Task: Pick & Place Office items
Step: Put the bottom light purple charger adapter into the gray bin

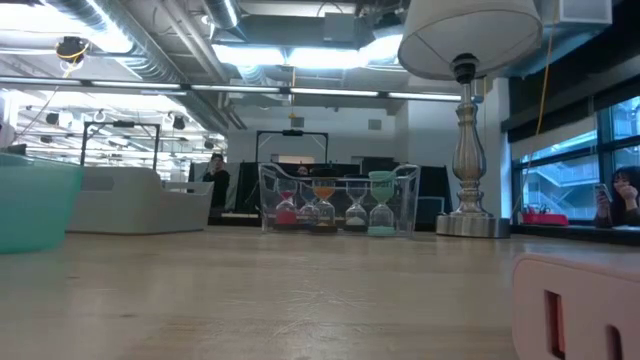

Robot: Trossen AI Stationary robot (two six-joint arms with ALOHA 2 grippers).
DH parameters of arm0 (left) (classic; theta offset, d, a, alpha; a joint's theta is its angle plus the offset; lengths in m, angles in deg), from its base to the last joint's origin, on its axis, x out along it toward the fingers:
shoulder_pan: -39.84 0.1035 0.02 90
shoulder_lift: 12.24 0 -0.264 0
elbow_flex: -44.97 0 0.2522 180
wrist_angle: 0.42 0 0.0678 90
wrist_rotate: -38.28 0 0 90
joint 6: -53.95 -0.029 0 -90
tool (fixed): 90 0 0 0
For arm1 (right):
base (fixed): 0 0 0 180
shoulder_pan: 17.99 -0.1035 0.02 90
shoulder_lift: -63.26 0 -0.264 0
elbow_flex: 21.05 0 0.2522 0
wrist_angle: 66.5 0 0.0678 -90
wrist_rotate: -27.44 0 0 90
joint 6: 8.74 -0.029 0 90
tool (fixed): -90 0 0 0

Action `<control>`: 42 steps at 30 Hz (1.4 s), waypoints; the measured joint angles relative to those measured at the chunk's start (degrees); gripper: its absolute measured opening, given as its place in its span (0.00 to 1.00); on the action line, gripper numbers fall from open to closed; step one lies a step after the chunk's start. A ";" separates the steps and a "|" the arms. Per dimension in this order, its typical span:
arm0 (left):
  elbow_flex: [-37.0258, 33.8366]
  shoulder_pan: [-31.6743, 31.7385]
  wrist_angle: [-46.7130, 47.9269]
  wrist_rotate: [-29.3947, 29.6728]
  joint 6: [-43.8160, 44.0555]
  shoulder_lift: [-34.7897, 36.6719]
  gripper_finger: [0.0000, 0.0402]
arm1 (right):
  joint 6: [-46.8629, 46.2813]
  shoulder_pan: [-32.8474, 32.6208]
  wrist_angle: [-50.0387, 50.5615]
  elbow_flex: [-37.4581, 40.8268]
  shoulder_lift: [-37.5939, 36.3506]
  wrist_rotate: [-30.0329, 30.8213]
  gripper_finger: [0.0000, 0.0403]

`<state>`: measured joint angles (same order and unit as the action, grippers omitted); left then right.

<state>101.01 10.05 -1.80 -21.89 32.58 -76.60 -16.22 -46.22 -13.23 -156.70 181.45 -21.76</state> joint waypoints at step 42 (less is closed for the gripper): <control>-10.96 37.75 52.86 2.37 33.19 25.92 0.29 | -32.21 -1.11 44.13 0.17 -9.46 -6.72 0.79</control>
<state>90.05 47.80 51.06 -19.52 65.76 -50.68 -48.43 -47.34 30.90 -156.53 171.99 -28.48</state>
